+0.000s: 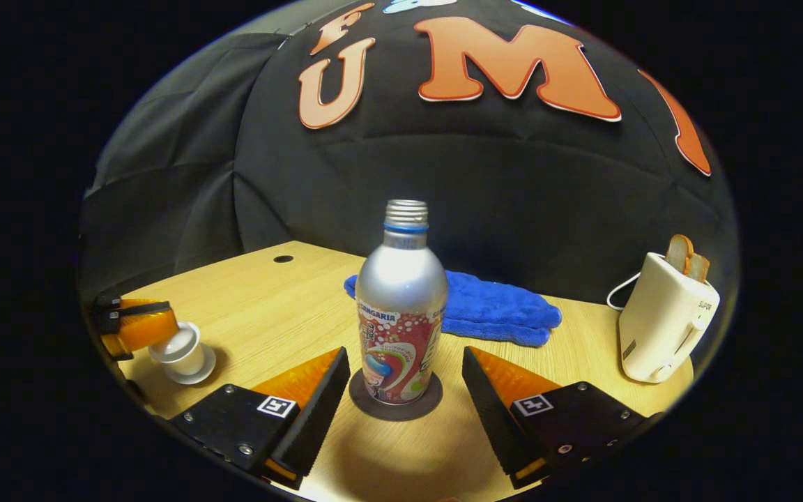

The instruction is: Open the teacup lid with one hand, grasp the water bottle and pour water into the teacup with the other hand; after pouring, place the water bottle on the coaster and then close the teacup lid.

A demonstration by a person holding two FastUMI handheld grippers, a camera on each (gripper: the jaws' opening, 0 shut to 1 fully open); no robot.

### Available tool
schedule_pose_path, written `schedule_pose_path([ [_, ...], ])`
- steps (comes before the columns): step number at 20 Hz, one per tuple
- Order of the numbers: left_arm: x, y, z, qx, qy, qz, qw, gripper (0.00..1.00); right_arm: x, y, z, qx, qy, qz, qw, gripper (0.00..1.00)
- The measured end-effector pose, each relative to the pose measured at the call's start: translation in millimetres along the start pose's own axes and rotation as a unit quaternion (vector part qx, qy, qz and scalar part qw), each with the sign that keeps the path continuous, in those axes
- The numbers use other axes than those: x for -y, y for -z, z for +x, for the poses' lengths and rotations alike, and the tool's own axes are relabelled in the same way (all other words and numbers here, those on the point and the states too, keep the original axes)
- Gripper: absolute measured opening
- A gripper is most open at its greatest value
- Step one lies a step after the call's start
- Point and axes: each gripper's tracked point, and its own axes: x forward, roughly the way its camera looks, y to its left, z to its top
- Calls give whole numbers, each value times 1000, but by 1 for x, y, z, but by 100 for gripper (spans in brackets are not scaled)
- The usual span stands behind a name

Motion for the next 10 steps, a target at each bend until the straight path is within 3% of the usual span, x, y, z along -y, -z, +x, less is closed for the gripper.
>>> schedule_pose_path([
  [6, 2, 3, 3, 5, 0, 8, 1000, 30, 1, 0, -21, 7, -7, 5, 1000, 97],
  [10, 1, -4, 0, 18, 1, 9, 1000, 35, 8, -7, -40, 24, 0, 3, 1000, 98],
])
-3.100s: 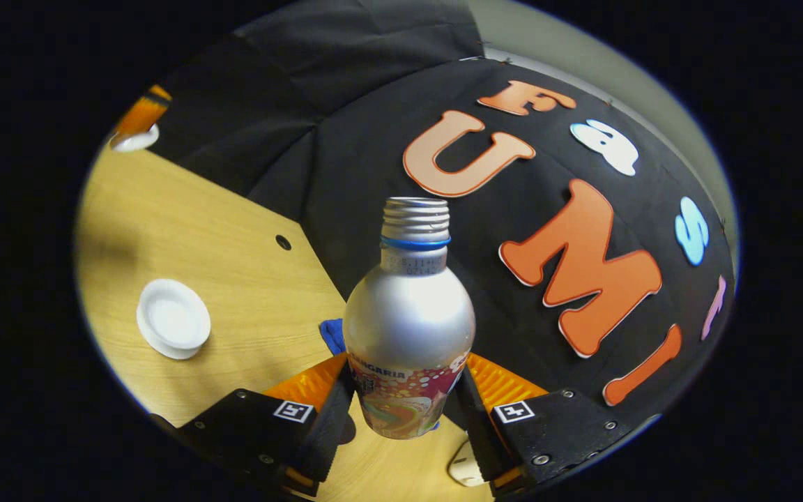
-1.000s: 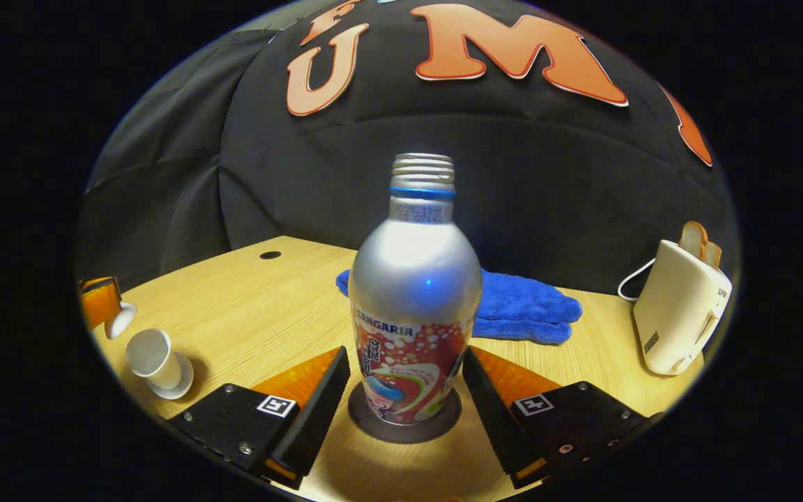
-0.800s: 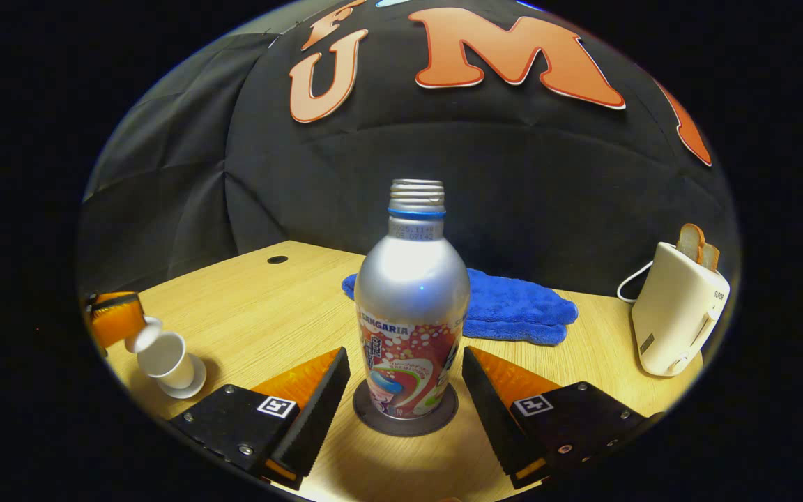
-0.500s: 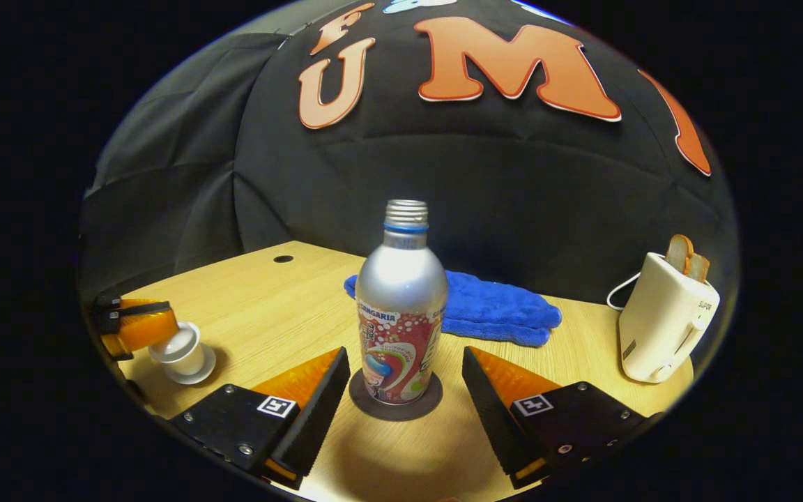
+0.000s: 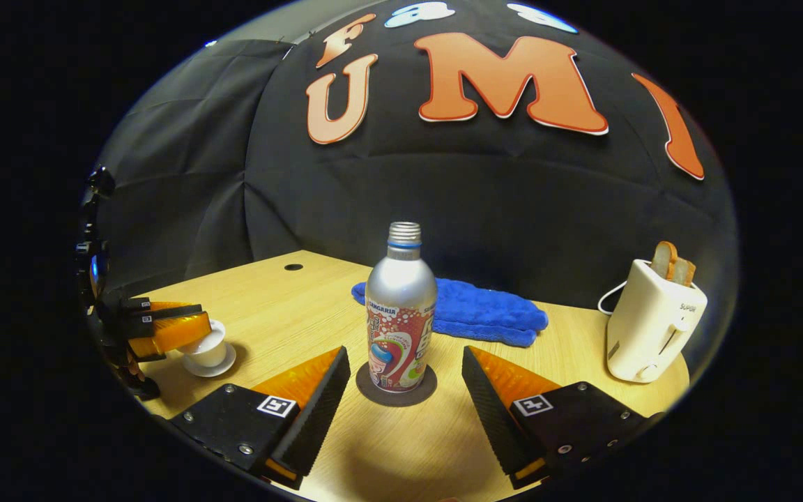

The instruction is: Open the teacup lid with one hand, grasp the water bottle and pour water into the teacup with the other hand; after pouring, place the water bottle on the coaster and then close the teacup lid.

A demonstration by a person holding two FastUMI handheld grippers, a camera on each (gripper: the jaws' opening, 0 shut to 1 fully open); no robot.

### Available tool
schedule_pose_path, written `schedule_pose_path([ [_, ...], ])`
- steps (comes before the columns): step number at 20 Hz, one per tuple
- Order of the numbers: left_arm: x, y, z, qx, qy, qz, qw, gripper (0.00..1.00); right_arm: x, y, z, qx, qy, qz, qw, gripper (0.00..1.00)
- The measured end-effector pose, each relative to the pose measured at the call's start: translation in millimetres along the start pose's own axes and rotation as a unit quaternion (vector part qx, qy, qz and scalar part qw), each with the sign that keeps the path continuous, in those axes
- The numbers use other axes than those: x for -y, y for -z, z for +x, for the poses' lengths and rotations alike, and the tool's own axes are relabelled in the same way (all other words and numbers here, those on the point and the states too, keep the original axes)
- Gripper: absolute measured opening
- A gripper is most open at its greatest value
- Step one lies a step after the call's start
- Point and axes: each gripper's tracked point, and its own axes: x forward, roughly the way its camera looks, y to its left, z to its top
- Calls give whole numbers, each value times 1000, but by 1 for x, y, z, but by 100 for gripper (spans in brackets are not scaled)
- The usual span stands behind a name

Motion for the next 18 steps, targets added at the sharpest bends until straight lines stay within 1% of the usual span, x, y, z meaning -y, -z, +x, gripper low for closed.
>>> schedule_pose_path([
  [1, 0, -9, -4, 12, -1, -4, 1000, 39, 2, -1, -7, 1, 3, -3, 1000, 97],
  [2, -2, -16, -5, 26, -3, -7, 1000, 36, 3, -2, -12, 2, 7, -5, 1000, 98],
  [3, -3, -27, -10, 40, -7, -7, 999, 48, 5, -4, -18, 6, 11, -4, 1000, 98],
  [4, -4, -36, -15, 53, -12, -6, 999, 48, 6, -7, -24, 10, 15, -2, 1000, 98],
  [6, -1, -55, -26, 74, -12, -8, 997, 54, 8, -16, -36, 22, 24, 5, 999, 98],
  [8, 13, -73, -36, 93, -1, -10, 996, 65, 11, -28, -51, 40, 38, 9, 998, 97],
  [9, 21, -80, -41, 101, 4, -9, 995, 67, 12, -34, -59, 51, 45, 9, 998, 97],
  [10, 32, -87, -46, 108, 11, -11, 994, 71, 14, -42, -66, 61, 54, 8, 997, 97],
  [11, 44, -96, -51, 114, 15, -15, 993, 79, 16, -50, -75, 73, 62, 6, 995, 97],
  [12, 52, -101, -55, 119, 14, -18, 993, 79, 18, -59, -83, 84, 70, 6, 994, 97],
  [14, 61, -115, -62, 132, -4, -23, 991, 87, 25, -71, -97, 104, 92, 8, 990, 96],
  [15, 71, -121, -63, 140, -2, -24, 990, 84, 28, -73, -102, 108, 103, 9, 989, 96],
  [17, 86, -123, -67, 138, 1, -25, 990, 83, 27, -79, -115, 115, 108, 12, 987, 96],
  [18, 93, -123, -69, 133, 2, -28, 991, 86, 25, -83, -121, 118, 107, 12, 987, 97],
])
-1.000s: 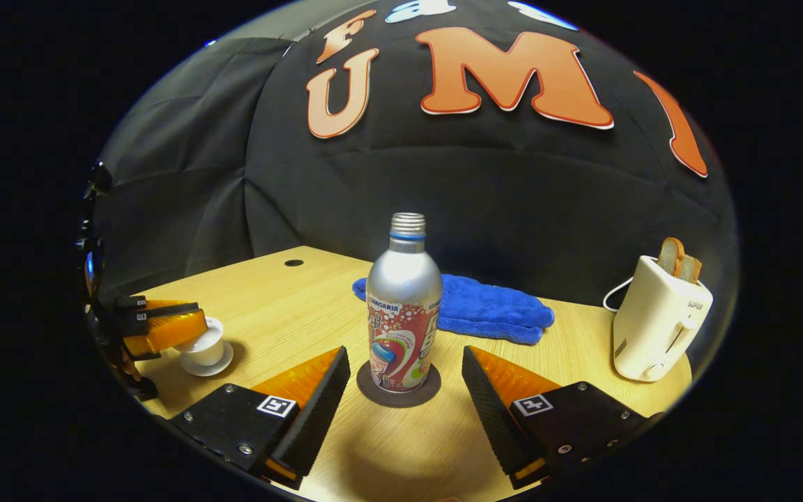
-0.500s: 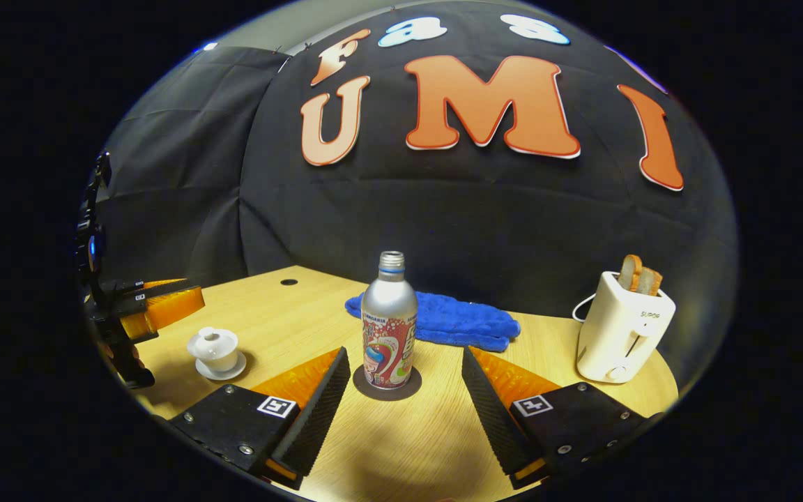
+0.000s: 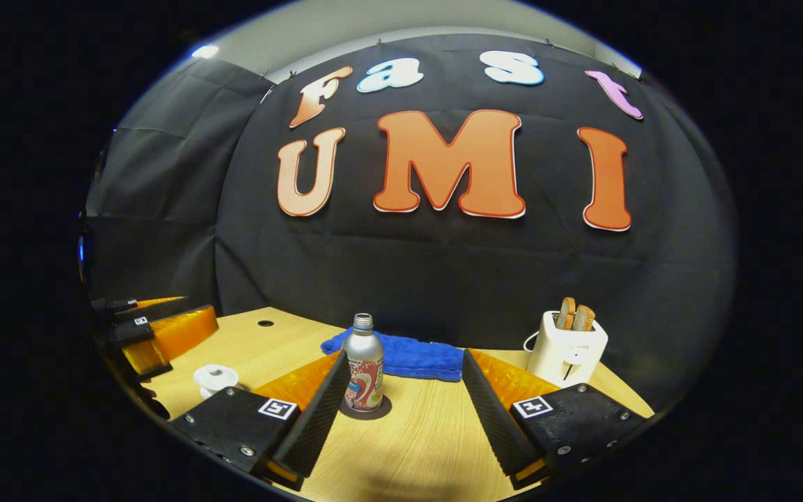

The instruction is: Open the teacup lid with one hand, grasp the water bottle and pour water into the teacup with the other hand; after pouring, place the water bottle on the coaster and then close the teacup lid.

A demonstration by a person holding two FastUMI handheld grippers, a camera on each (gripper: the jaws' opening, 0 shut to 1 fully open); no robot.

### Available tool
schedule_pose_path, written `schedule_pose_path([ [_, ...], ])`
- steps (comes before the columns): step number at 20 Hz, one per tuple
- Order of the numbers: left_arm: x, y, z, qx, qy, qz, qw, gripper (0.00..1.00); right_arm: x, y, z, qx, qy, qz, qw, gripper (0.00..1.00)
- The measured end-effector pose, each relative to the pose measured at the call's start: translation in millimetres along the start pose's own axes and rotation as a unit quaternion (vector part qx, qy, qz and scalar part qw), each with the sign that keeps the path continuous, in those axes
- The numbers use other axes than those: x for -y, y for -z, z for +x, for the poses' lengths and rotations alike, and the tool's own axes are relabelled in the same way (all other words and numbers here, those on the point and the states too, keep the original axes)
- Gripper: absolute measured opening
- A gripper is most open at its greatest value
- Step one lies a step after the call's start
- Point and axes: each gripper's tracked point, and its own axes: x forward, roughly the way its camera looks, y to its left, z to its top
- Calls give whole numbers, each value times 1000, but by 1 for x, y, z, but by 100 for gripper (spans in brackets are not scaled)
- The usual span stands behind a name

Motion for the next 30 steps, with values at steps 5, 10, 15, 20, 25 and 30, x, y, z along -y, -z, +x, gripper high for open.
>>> schedule_pose_path([
  [5, 31, -7, -14, -1, 14, 6, 1000, 83, 7, -16, -25, 16, 15, -7, 1000, 96],
  [10, 48, -8, -36, -6, 21, -1, 1000, 84, 12, -21, -46, 18, 29, -10, 999, 96],
  [15, 54, -10, -53, -3, 28, 9, 1000, 92, 18, -21, -60, 15, 46, -10, 999, 96],
  [20, 45, -16, -60, -2, 24, 25, 999, 95, 14, -29, -65, 24, 42, -4, 999, 96],
  [25, 19, -20, -62, -8, 1, 31, 999, 92, 9, -30, -70, 22, 36, -3, 999, 96],
  [30, -4, -31, -62, 2, -18, 38, 999, 92, 12, -33, -75, 21, 36, -14, 999, 96],
])
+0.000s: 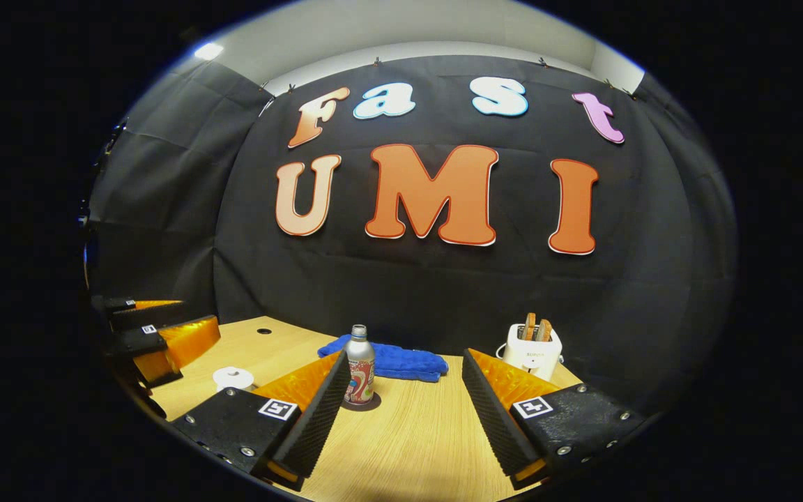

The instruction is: Open the teacup lid with one hand, grasp the water bottle and pour water into the teacup with the other hand; after pouring, place the water bottle on the coaster and then close the teacup lid.

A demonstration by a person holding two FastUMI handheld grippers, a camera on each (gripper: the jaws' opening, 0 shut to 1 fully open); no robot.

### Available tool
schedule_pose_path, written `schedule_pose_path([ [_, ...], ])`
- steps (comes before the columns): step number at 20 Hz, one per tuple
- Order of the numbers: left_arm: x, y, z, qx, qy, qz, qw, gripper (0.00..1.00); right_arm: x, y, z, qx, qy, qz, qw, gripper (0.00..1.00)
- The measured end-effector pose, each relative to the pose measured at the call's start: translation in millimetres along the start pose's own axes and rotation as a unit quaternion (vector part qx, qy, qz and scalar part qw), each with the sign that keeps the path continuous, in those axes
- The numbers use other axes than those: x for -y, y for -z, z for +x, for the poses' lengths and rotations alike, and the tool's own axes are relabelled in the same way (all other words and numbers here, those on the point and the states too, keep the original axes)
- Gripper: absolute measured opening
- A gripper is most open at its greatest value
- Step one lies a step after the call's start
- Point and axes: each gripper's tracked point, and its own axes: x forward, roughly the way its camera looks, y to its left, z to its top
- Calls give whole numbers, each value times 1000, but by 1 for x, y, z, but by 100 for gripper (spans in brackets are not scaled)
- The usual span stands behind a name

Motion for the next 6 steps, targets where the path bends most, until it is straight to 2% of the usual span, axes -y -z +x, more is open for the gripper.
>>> schedule_pose_path([
  [3, -9, -13, 1, 14, -6, 5, 1000, 92, 2, -5, -3, 4, -1, 4, 1000, 96],
  [4, -11, -19, 2, 19, -9, 6, 1000, 95, 2, -6, -3, 5, -1, 5, 1000, 96],
  [5, -14, -22, 1, 22, -11, 8, 1000, 92, 2, -8, -3, 6, -1, 6, 1000, 96],
  [6, -17, -27, 1, 26, -13, 9, 1000, 95, 3, -10, -4, 8, 0, 8, 1000, 96],
])
